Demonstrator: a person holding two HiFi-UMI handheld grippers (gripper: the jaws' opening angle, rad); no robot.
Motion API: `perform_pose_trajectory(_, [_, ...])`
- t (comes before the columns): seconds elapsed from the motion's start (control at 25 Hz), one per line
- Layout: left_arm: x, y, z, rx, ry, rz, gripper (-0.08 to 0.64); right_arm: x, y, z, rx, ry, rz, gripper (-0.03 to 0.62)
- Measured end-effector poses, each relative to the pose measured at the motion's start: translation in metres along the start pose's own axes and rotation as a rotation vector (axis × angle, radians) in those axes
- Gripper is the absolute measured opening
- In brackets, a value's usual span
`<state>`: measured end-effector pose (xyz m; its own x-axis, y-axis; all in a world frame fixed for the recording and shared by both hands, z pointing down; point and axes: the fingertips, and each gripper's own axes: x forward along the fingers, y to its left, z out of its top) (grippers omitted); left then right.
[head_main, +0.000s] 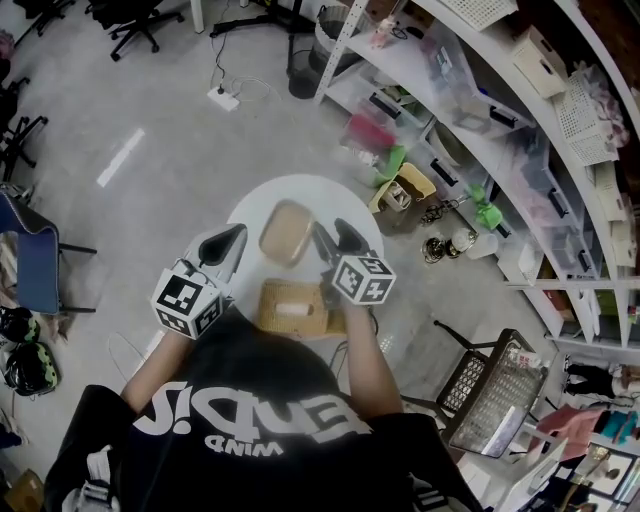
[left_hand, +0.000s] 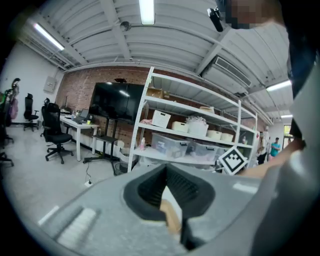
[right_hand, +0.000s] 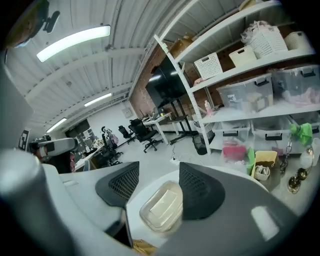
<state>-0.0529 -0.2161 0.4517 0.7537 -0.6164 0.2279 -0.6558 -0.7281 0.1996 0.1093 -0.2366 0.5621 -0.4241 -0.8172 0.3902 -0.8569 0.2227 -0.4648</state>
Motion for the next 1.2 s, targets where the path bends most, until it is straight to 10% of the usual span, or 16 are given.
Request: perform_pose_trajectory(1.2, [0.035,0.037,-0.037,-0.046,0.14,0.01,0.0,0.106,-0.095,-0.086,0.149,0.31,-0.08,0.219])
